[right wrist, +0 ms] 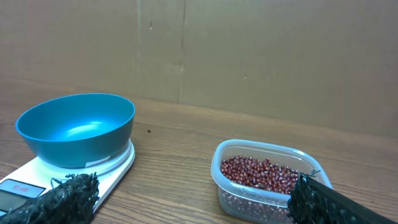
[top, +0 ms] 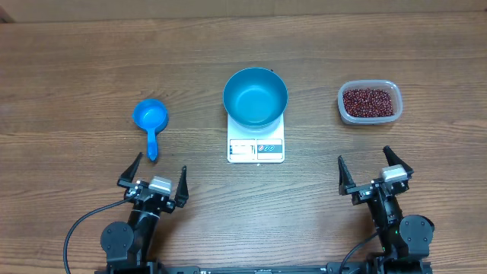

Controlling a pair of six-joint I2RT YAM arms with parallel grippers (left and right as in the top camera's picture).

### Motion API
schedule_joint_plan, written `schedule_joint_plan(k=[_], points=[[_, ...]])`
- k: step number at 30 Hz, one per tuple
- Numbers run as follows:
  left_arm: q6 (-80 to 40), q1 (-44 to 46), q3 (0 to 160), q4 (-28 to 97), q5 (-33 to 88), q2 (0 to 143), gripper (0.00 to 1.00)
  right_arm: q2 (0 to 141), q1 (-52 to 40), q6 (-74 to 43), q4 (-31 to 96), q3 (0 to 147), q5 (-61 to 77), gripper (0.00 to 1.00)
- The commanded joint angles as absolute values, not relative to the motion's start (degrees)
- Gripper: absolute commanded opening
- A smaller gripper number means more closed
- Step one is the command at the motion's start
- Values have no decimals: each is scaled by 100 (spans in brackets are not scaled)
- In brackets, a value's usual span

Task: Scoop item into bowl and weigh 150g on scale
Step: 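Move the left gripper forward toward the blue scoop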

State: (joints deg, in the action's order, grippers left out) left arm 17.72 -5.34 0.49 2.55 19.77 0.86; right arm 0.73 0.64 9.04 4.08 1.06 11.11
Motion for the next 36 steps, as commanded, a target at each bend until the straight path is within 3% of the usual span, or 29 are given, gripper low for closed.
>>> schedule_joint_plan(k=[1, 6, 12, 36], points=[[1496, -523, 27, 121, 2512, 32, 100, 16, 27, 880, 379, 45, 1055, 100], [1302, -526, 27, -263, 2499, 32, 99, 16, 27, 880, 379, 45, 1055, 100], [-19, -523, 27, -325, 2099, 32, 100, 16, 27, 880, 379, 45, 1055, 100], [-172, -523, 952, 502, 1953, 36, 100, 16, 27, 880, 379, 45, 1055, 100]])
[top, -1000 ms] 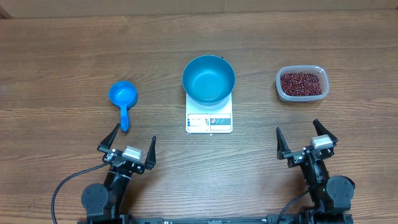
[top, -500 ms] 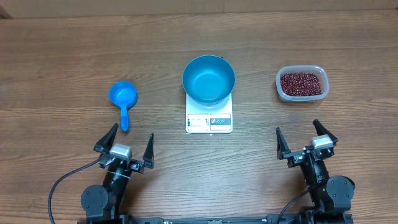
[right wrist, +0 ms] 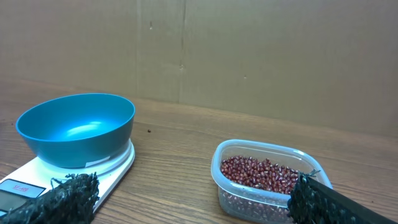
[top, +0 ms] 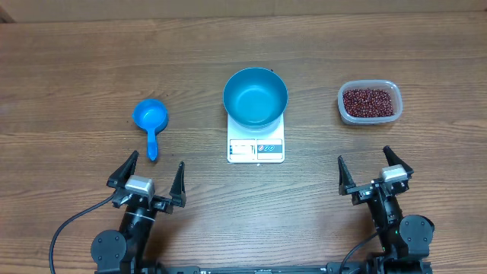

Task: Scoop item into bowl and weigh 150g on scale
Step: 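Move the left gripper forward toward the blue scoop, then close the left gripper on the blue scoop's handle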

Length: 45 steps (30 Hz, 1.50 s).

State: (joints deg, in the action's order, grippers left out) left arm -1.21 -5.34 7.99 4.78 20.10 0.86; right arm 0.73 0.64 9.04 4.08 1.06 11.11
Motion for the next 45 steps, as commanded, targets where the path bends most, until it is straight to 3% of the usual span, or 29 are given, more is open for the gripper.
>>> schedule_joint_plan(k=[1, 11, 20, 26, 36, 44, 45], points=[[-172, -523, 952, 517, 1953, 36, 99, 16, 27, 880, 379, 45, 1055, 100], [-169, -523, 1194, 626, 1944, 311, 100, 16, 27, 880, 379, 45, 1055, 100], [-172, -523, 2456, 910, 2268, 2276, 100, 16, 27, 880, 379, 45, 1055, 100], [-167, -523, 4178, 2187, 2405, 4069, 99, 16, 27, 880, 379, 45, 1055, 100], [21, -523, 7666, 5419, 2408, 6938, 100, 16, 27, 880, 379, 45, 1055, 100], [-47, -530, 8191, 5251, 1984, 8018, 100, 16, 27, 880, 379, 45, 1055, 100], [-224, -530, 8191, 5249, 1658, 8149, 93, 16, 27, 882, 379, 45, 1055, 100]])
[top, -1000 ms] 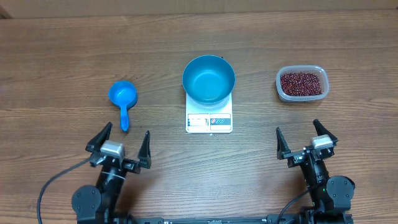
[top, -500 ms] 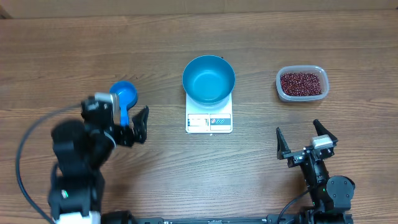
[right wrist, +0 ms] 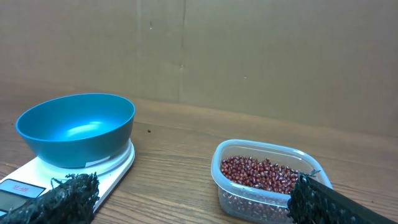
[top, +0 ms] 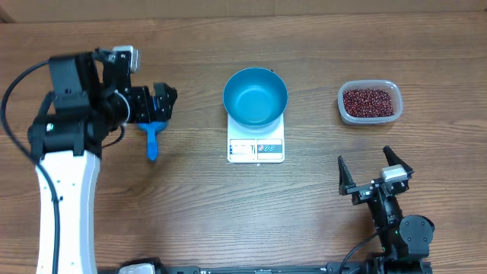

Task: Scoop item into bowl and weigh 150g on scale
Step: 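Close the left gripper on the blue scoop's handle, then lift the scoop with the left gripper and carry it over the teal bowl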

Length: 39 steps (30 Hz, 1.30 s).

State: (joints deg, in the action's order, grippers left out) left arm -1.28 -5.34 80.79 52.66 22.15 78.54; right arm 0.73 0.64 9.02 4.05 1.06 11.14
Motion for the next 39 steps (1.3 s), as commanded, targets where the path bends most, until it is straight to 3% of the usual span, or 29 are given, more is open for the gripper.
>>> schedule_joint_plan(k=[1, 5, 13, 32, 36, 39], points=[[-644, -530, 8191, 5271, 1177, 8285, 91, 16, 27, 880, 379, 45, 1055, 100], [-1988, -537, 8180, 5415, -346, 8847, 86, 16, 27, 880, 379, 45, 1055, 100], [-2008, -742, 8180, 5105, -486, 10055, 60, 16, 27, 880, 379, 45, 1055, 100], [-1306, -934, 8180, 4338, -14, 11618, 46, 16, 27, 880, 379, 45, 1055, 100], [-1308, -934, 8180, 4296, -21, 11793, 34, 16, 27, 880, 379, 45, 1055, 100], [-1310, -934, 8182, 4274, -19, 11797, 15, 16, 27, 880, 379, 45, 1055, 100]])
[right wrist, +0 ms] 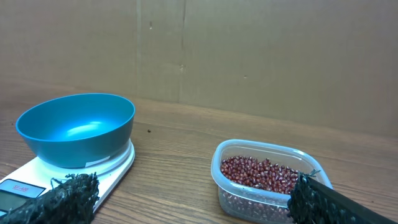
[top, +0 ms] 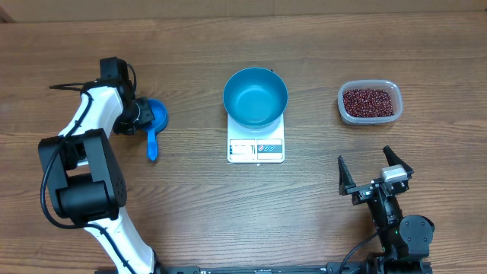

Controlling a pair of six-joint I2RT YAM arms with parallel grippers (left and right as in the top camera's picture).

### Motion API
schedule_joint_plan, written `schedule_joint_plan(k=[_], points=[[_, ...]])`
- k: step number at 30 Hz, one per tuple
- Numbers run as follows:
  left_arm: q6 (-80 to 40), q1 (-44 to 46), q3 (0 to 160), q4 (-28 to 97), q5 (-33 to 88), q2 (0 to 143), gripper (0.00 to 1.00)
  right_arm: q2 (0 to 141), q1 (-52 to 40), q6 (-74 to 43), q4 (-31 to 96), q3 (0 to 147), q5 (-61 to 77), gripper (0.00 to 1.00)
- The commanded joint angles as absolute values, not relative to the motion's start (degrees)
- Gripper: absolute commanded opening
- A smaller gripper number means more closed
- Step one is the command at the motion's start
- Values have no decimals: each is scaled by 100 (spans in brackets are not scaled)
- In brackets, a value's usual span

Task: Scoop item into bowl and weigh 150g on scale
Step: 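Lift the scoop with the left gripper and carry it over the teal bowl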

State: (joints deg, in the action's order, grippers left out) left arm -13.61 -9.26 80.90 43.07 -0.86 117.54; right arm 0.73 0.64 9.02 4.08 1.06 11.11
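Observation:
A blue bowl (top: 255, 97) stands empty on the white scale (top: 256, 149) mid-table; the right wrist view shows the bowl (right wrist: 76, 127) too. The blue scoop (top: 154, 131) lies left of the scale, handle toward the front. My left gripper (top: 135, 118) is down at the left side of the scoop's cup and hides part of it; how its jaws stand is unclear. A clear tub of red beans (top: 369, 103) sits at the right, also the tub (right wrist: 268, 180) ahead of my right gripper (right wrist: 193, 205). That right gripper (top: 370, 171) rests open near the front edge.
Behind the table stands a brown cardboard wall (right wrist: 249, 56). My left arm (top: 80, 183) stretches from the front left up to the scoop. Bare wood lies between the scale and the bean tub.
My left arm has changed pose: its gripper was over the scoop's cup, and now it sits lower at the cup's left side. The scoop lies where it did. The right arm is unmoved.
Both grippers rested open at the front edge, the scoop, bowl and beans untouched. The left one then stood slightly further left at the front. Later it was above the scoop's cup, and now it is down beside that cup. The right gripper never moved.

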Motion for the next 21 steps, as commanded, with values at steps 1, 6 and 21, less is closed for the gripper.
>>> schedule_joint_plan(k=[1, 6, 21], points=[[-1313, -934, 8189, 4272, -19, 11797, 8, 16, 27, 880, 379, 45, 1055, 100], [-1446, -934, 8320, 4357, 12, 11736, 4, 16, 27, 880, 379, 45, 1055, 100], [-4967, -851, 8737, 4851, 1240, 9021, 4, 16, 27, 880, 379, 45, 1055, 100]])
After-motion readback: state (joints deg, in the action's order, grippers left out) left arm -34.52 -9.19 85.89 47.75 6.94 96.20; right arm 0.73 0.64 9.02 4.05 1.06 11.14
